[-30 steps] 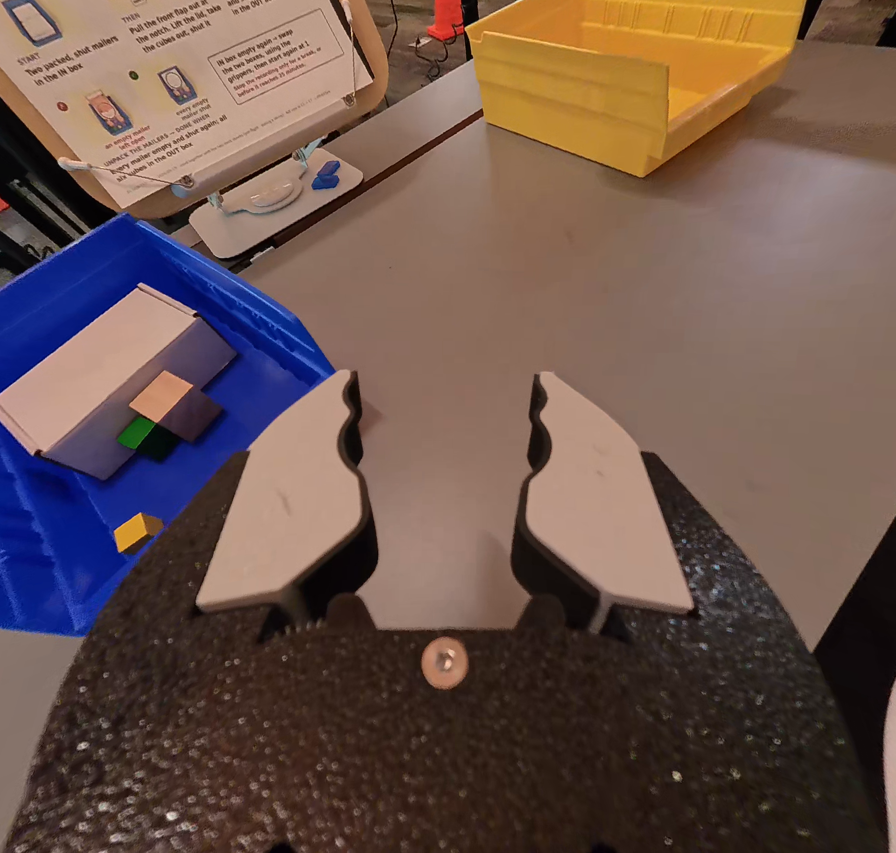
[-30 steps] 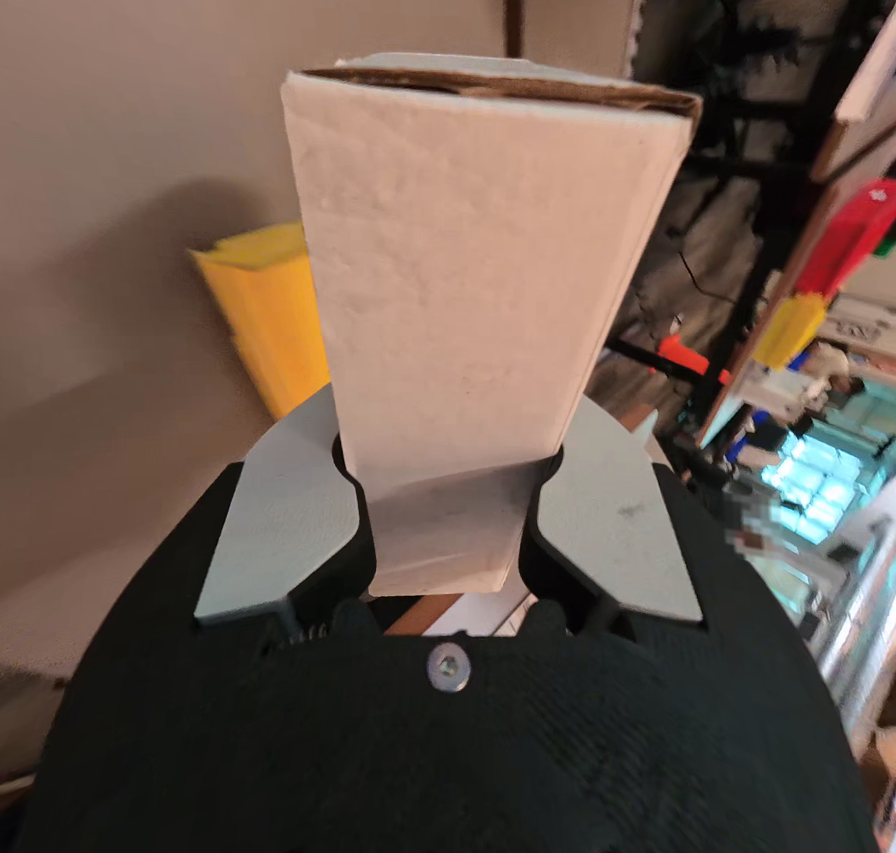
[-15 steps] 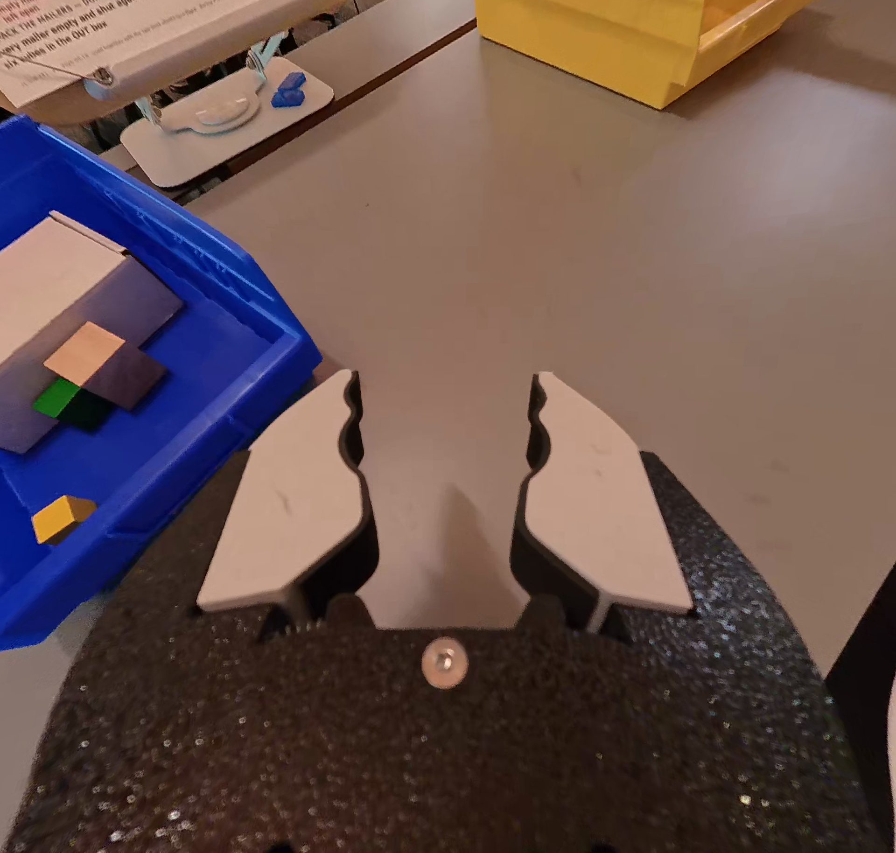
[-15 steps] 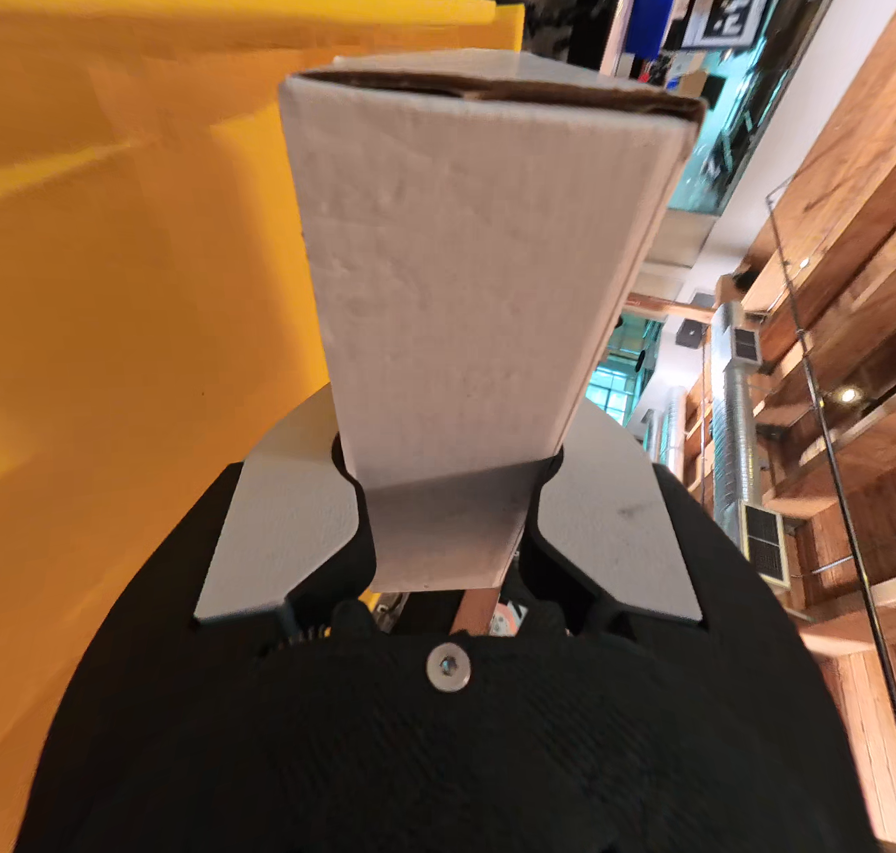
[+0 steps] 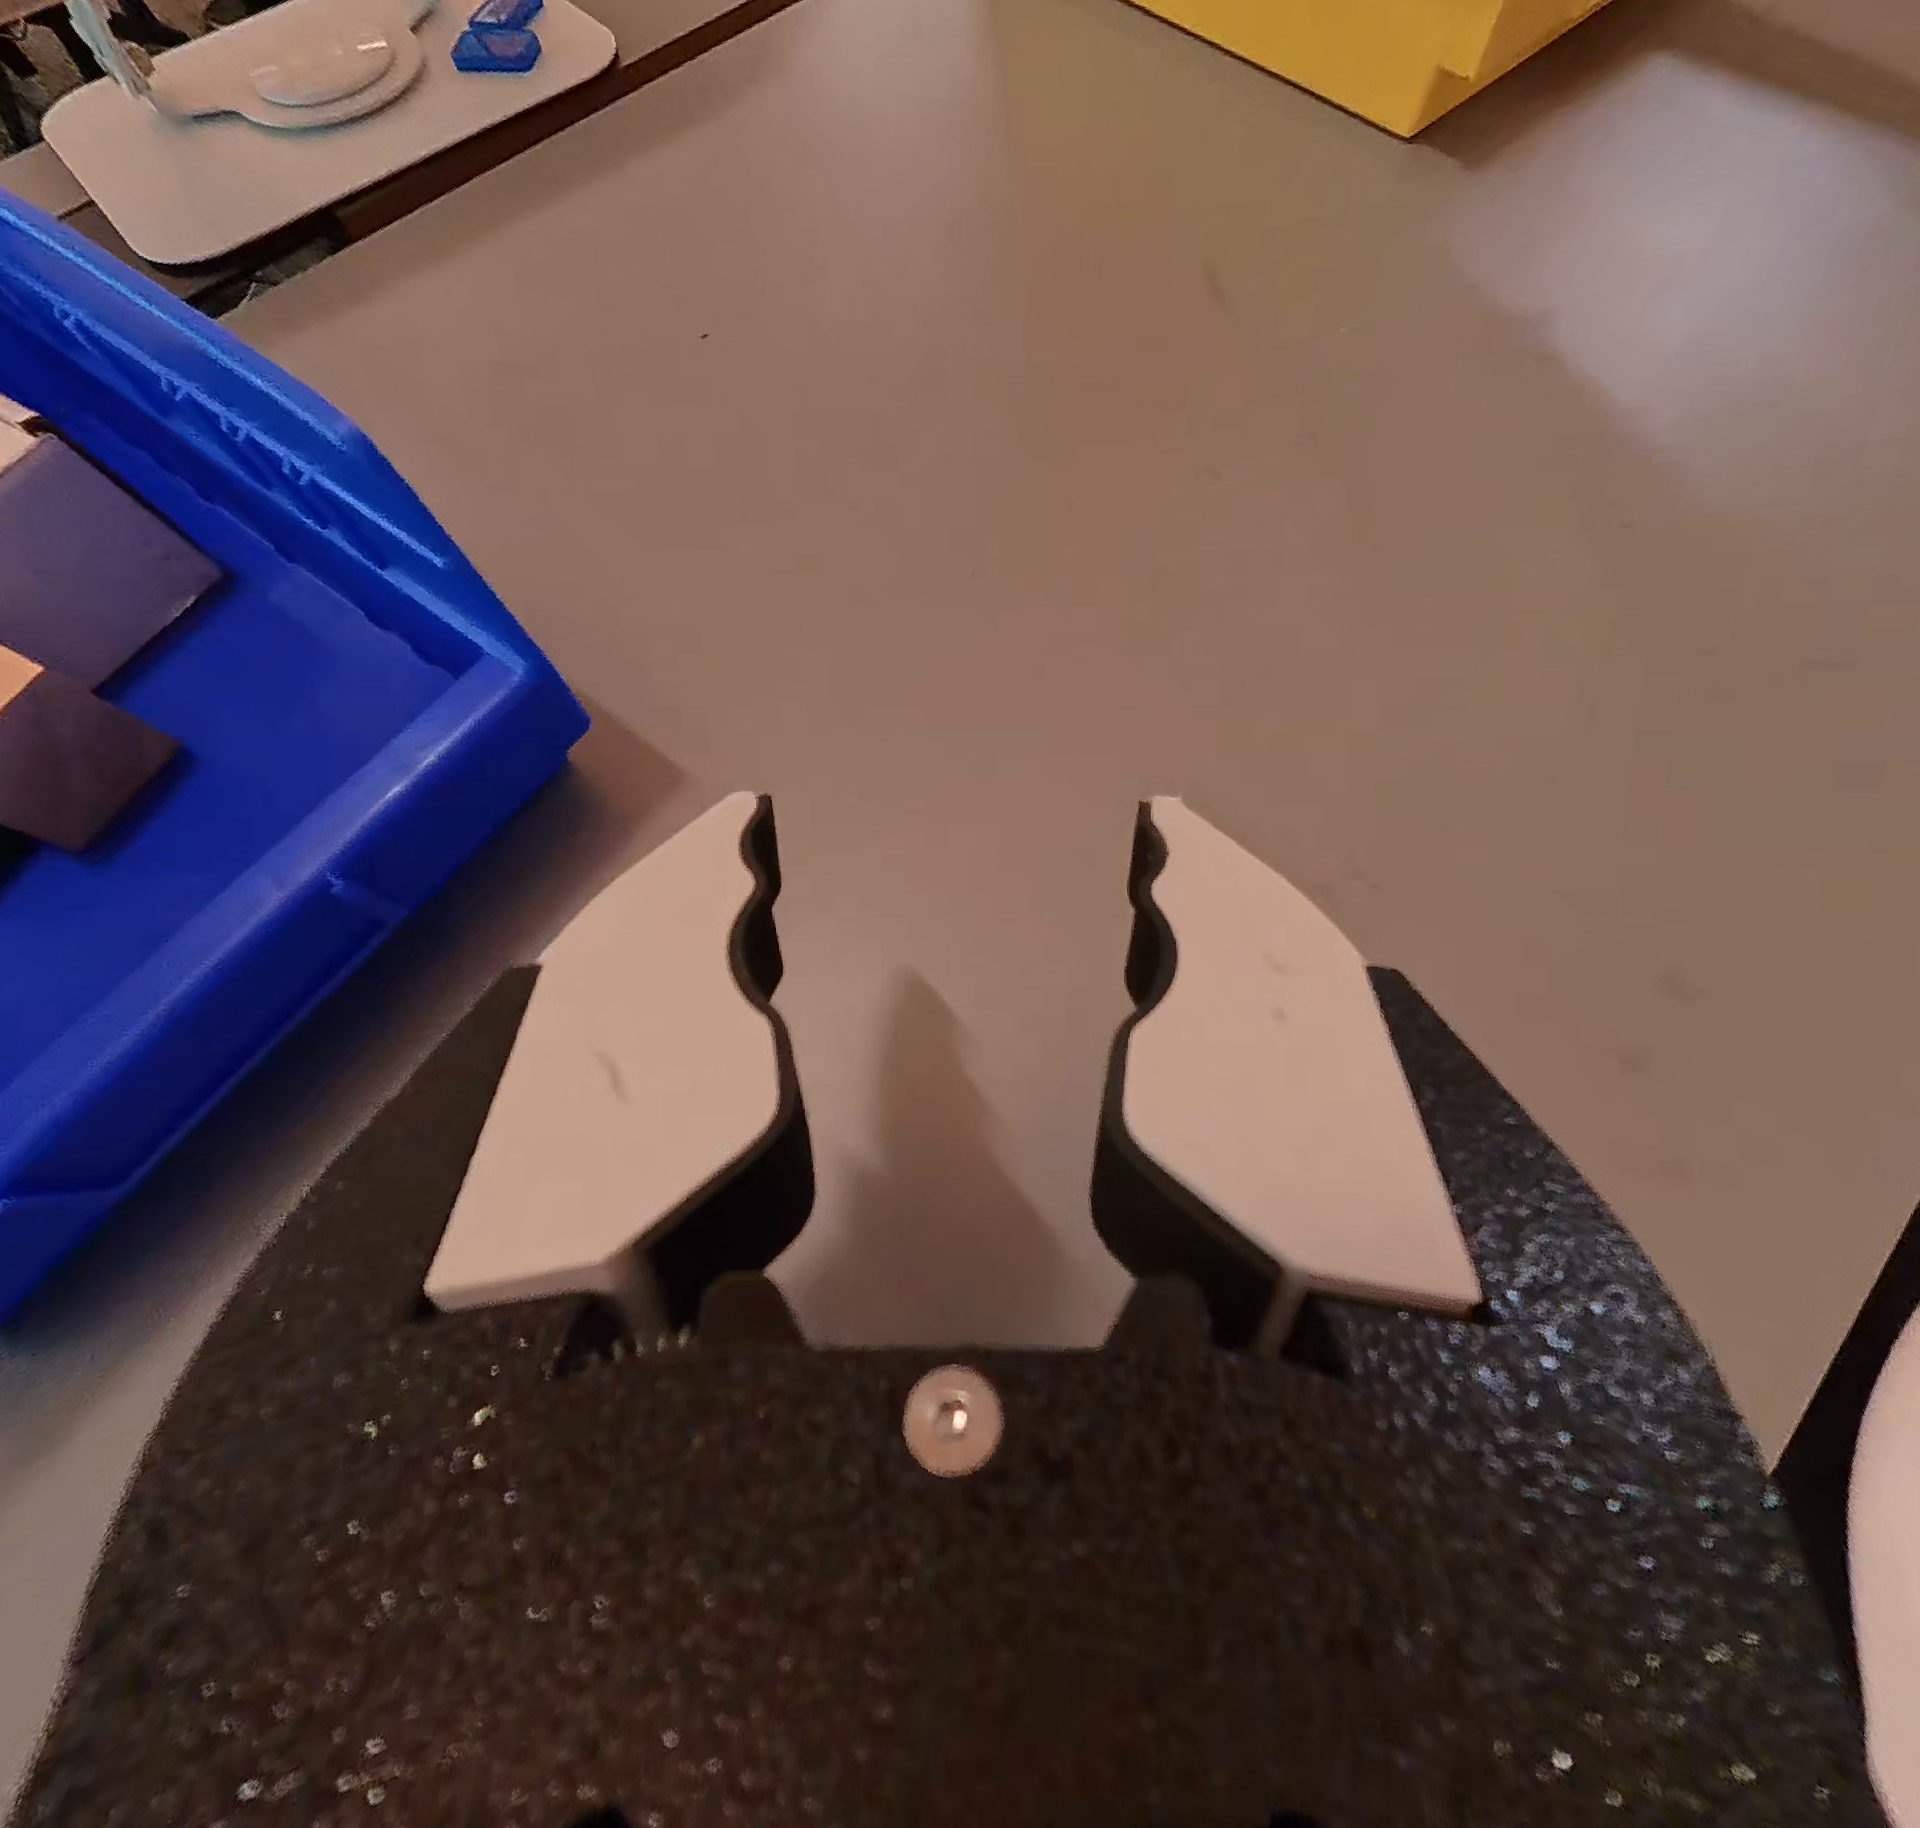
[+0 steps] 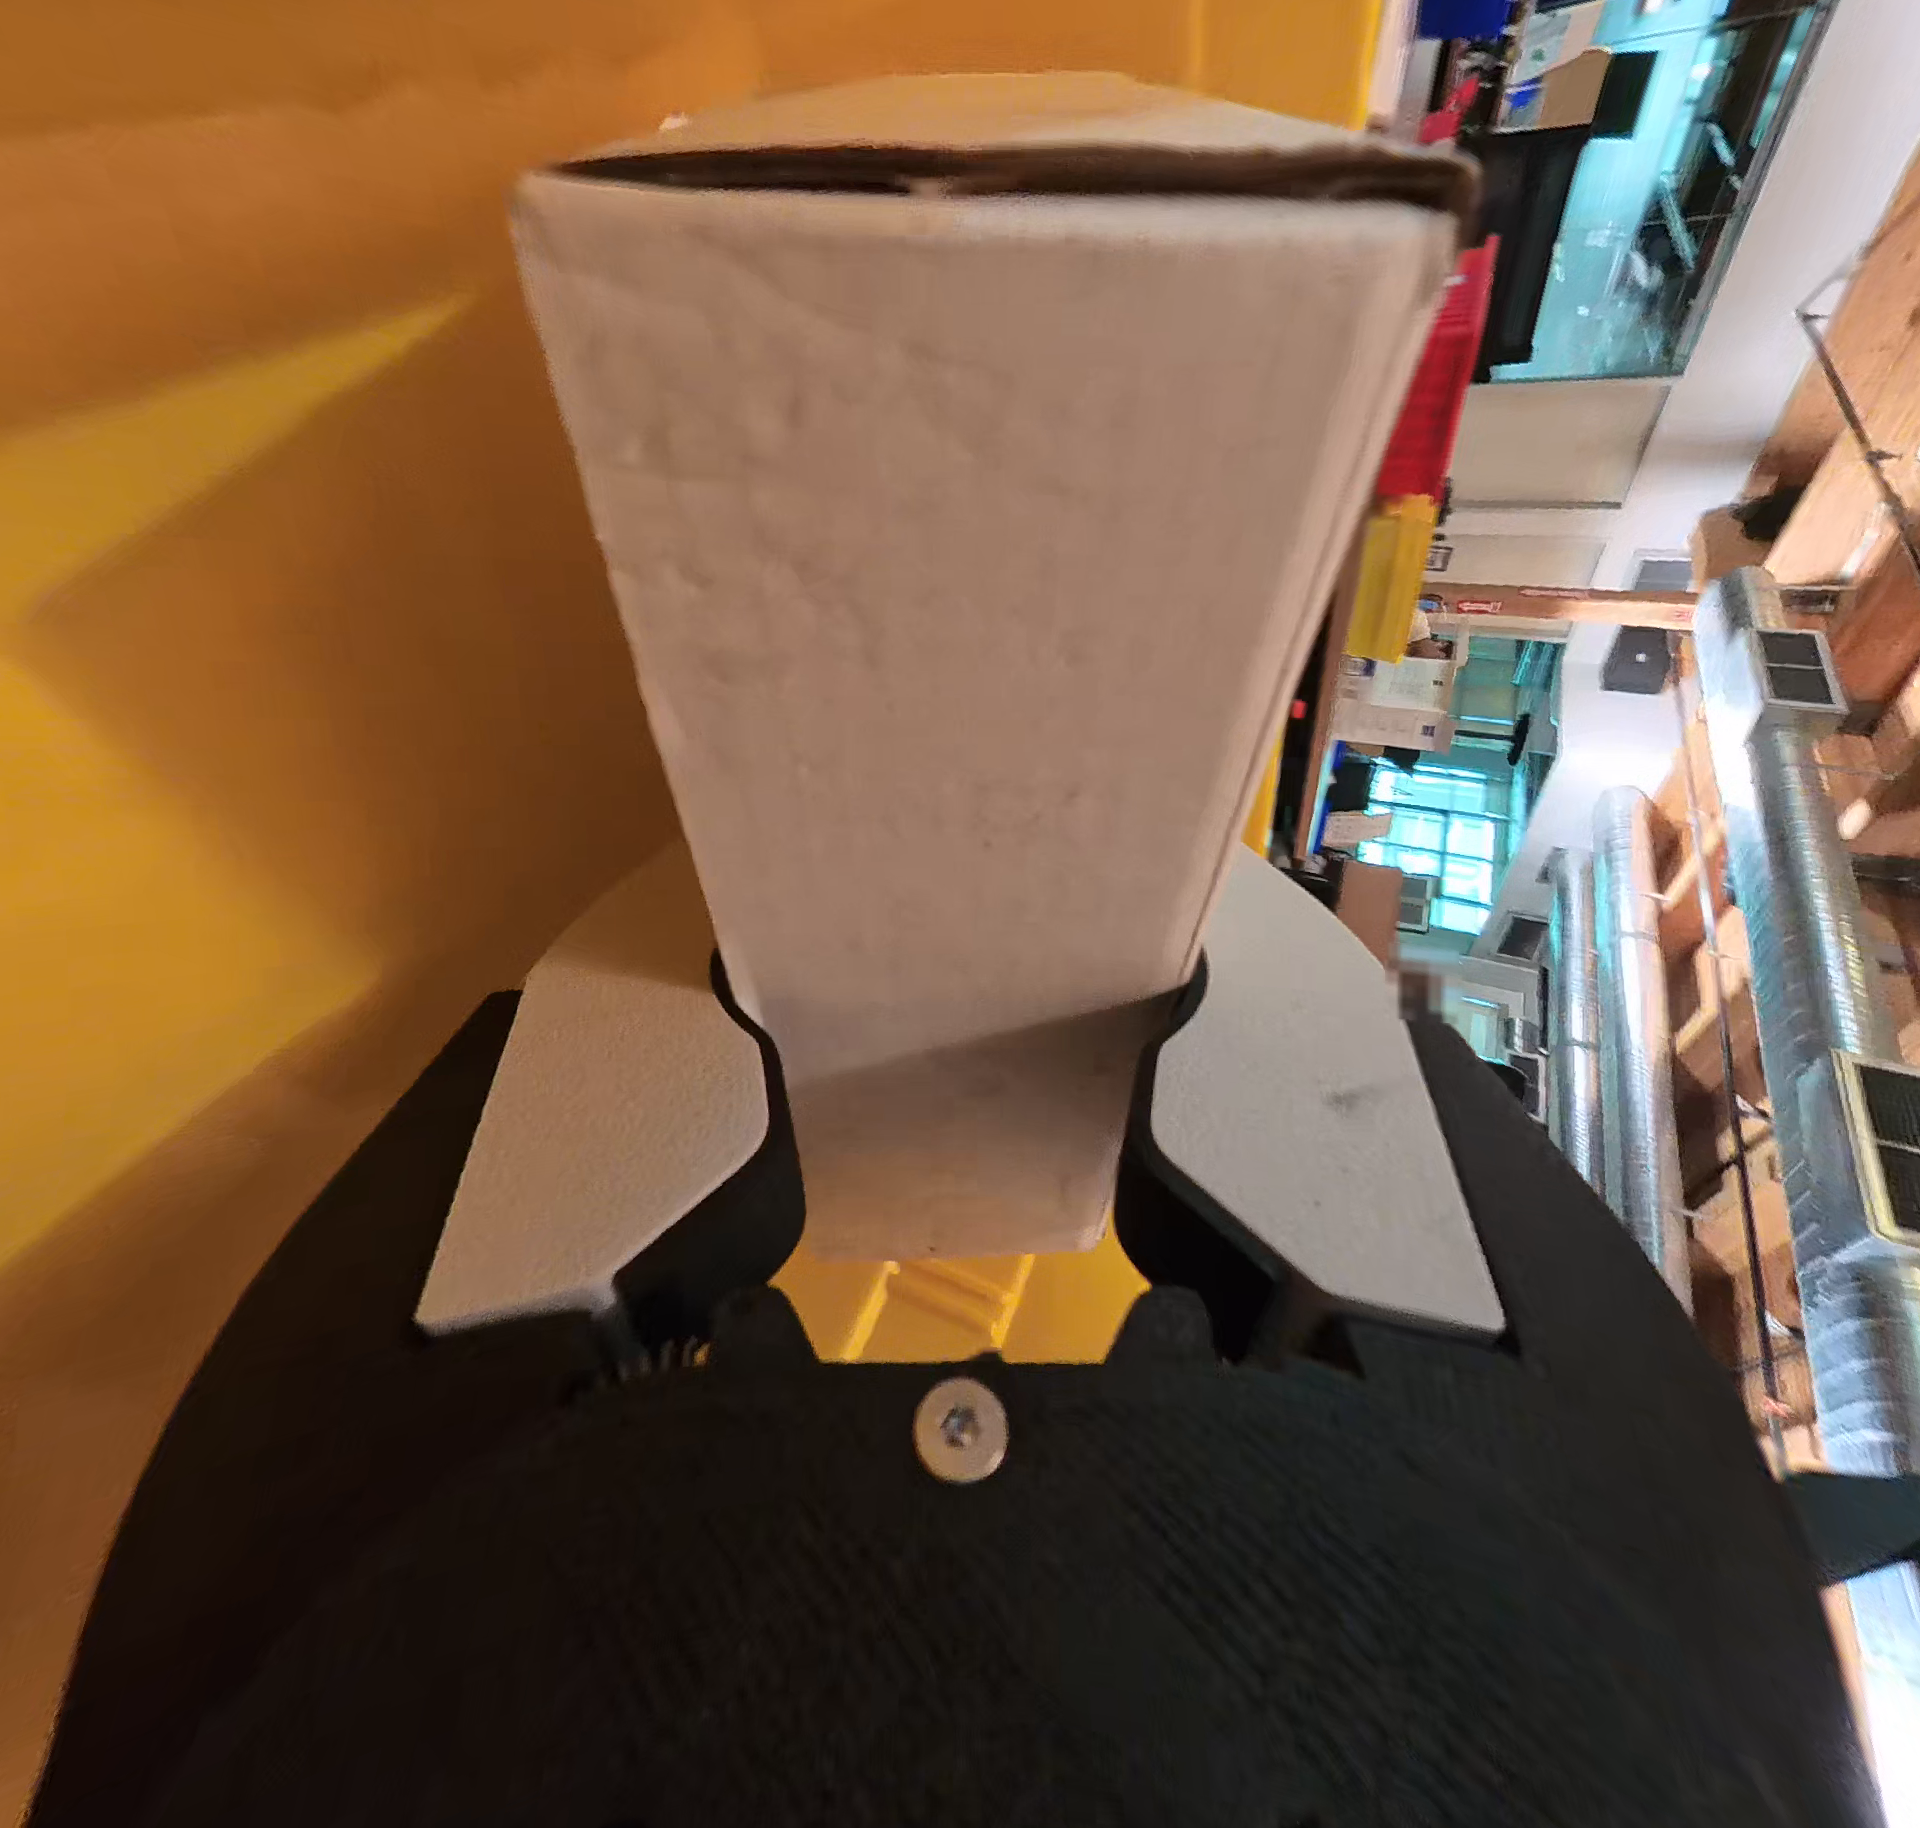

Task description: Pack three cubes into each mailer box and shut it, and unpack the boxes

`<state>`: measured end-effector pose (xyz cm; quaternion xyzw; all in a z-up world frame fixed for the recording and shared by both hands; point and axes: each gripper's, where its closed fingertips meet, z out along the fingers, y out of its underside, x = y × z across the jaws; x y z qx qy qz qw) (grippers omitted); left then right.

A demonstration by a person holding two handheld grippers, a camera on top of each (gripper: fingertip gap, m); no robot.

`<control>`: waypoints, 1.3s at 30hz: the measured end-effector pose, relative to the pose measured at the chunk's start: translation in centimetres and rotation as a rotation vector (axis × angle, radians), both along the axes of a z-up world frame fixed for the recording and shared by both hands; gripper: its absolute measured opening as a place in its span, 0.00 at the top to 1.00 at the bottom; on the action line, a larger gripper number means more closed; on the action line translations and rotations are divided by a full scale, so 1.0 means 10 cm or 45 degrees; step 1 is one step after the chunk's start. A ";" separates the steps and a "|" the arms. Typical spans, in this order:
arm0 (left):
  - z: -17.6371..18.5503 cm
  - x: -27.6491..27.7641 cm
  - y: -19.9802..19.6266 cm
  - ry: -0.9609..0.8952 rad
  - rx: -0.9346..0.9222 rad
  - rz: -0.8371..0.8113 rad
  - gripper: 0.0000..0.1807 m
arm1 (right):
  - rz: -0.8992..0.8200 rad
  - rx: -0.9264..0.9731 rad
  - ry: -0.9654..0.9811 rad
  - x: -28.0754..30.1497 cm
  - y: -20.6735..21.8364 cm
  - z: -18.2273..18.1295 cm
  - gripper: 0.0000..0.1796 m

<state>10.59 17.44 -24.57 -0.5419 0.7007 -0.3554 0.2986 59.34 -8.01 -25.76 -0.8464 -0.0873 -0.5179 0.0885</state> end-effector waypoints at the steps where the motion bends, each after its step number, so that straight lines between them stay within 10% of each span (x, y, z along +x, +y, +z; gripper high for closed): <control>1: 0.00 0.01 -0.01 0.001 -0.008 -0.002 0.65 | 0.010 -0.013 0.048 -0.02 0.00 -0.05 0.58; 10: 0.08 -0.01 0.26 -0.017 0.084 0.041 0.61 | -0.043 -0.013 0.391 -0.32 -0.21 -0.16 0.41; 20: 0.59 0.56 1.81 0.184 0.521 0.002 0.42 | 0.120 0.697 0.778 -1.76 -0.25 0.53 0.39; 28: 0.28 1.41 2.57 0.600 0.622 -0.155 0.43 | 0.547 0.963 1.039 -2.81 0.30 0.67 0.42; 39: -0.19 1.71 2.76 0.876 0.372 -0.262 0.43 | 0.571 0.947 1.151 -2.82 0.21 0.55 0.43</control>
